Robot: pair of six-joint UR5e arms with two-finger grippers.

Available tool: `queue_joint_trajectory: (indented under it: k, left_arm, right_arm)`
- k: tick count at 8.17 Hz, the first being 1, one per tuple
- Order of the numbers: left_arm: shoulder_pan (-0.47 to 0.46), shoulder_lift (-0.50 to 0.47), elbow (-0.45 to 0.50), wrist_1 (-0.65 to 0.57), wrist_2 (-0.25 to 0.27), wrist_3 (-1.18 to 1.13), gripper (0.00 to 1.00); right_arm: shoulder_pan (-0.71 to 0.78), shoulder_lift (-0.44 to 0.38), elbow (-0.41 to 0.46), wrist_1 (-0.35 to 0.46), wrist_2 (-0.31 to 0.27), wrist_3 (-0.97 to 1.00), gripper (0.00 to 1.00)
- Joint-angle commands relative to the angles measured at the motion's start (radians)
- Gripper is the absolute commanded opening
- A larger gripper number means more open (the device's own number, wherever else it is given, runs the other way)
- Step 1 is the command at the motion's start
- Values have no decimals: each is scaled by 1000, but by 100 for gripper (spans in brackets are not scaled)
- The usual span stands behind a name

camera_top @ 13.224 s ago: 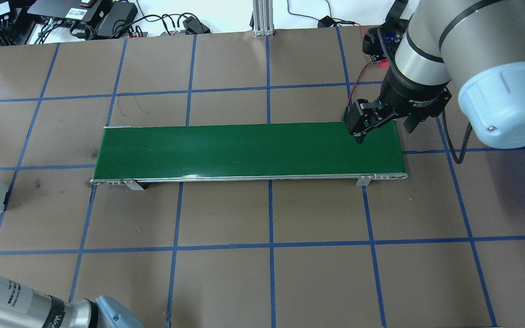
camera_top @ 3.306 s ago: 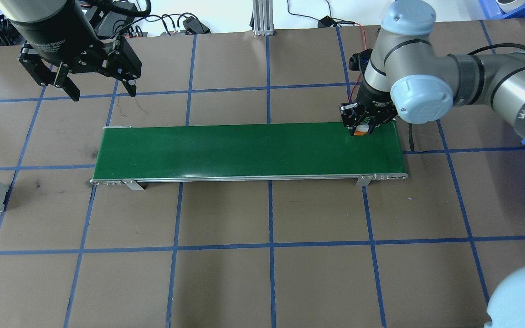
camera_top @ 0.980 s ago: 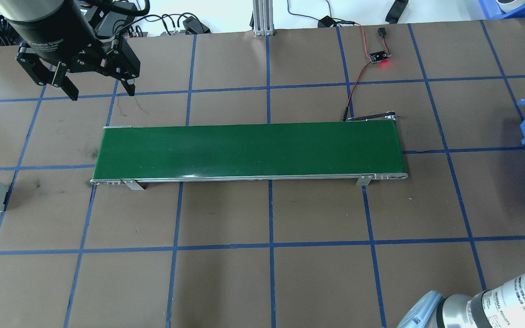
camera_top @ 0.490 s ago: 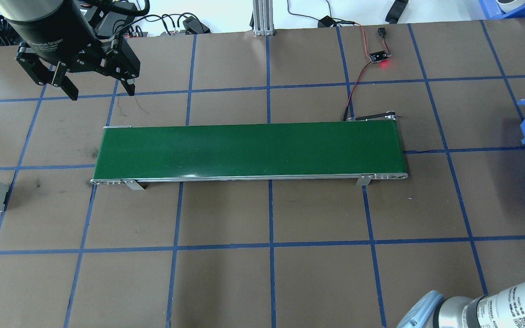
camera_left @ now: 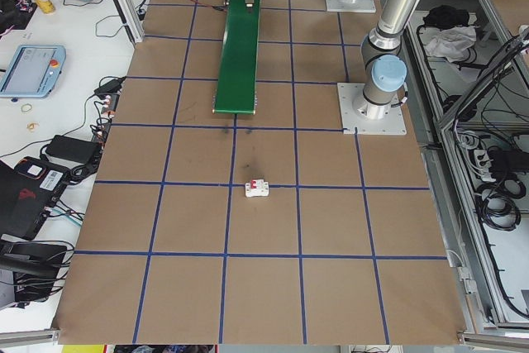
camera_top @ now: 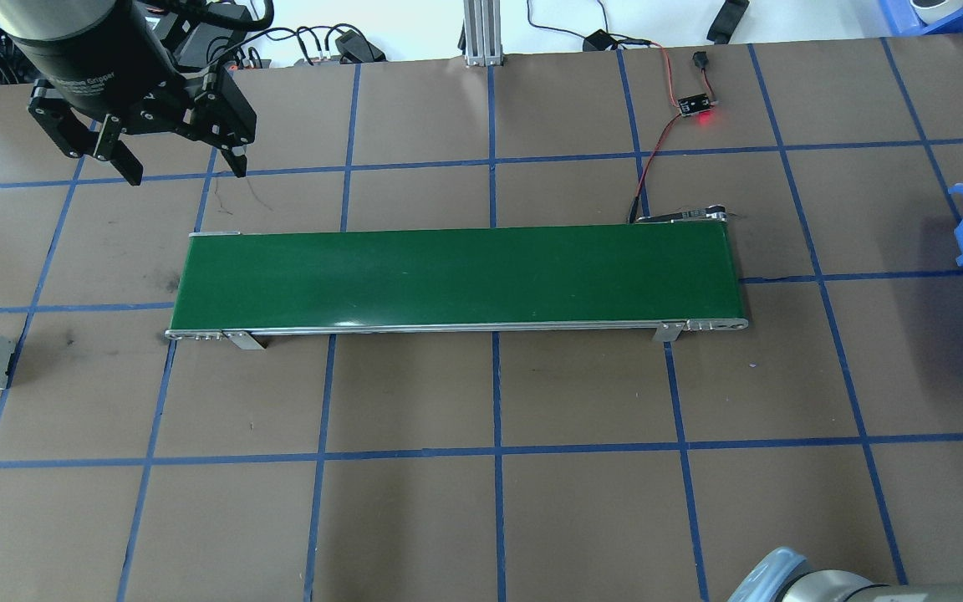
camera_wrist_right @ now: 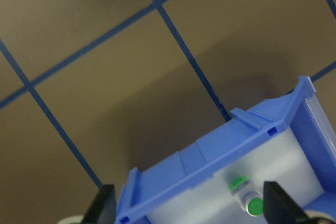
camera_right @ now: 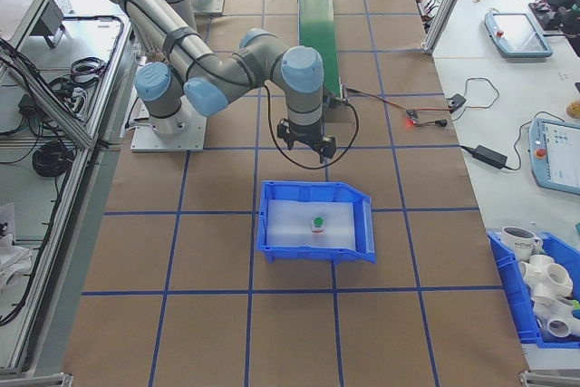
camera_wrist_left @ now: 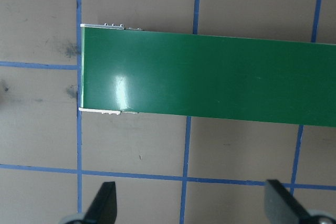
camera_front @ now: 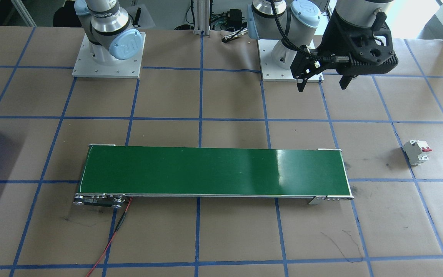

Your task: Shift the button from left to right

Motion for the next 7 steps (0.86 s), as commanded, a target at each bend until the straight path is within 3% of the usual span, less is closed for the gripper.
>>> queue_joint_trajectory:
  k: [1, 4, 6, 7]
  left_arm:
    - [-1, 1, 1, 0, 0, 0, 100]
    - [1, 1, 3, 0, 0, 0, 100]
    - [1, 1, 1, 0, 0, 0, 100]
    - [1, 1, 1, 0, 0, 0, 100]
  right_arm:
    - [234, -152, -16, 208, -5, 581, 100]
    - [614, -165, -80, 253, -19, 1194, 100]
    - [843, -148, -90, 214, -66, 1539, 100]
    - [896, -93, -128, 172, -82, 1624, 100]
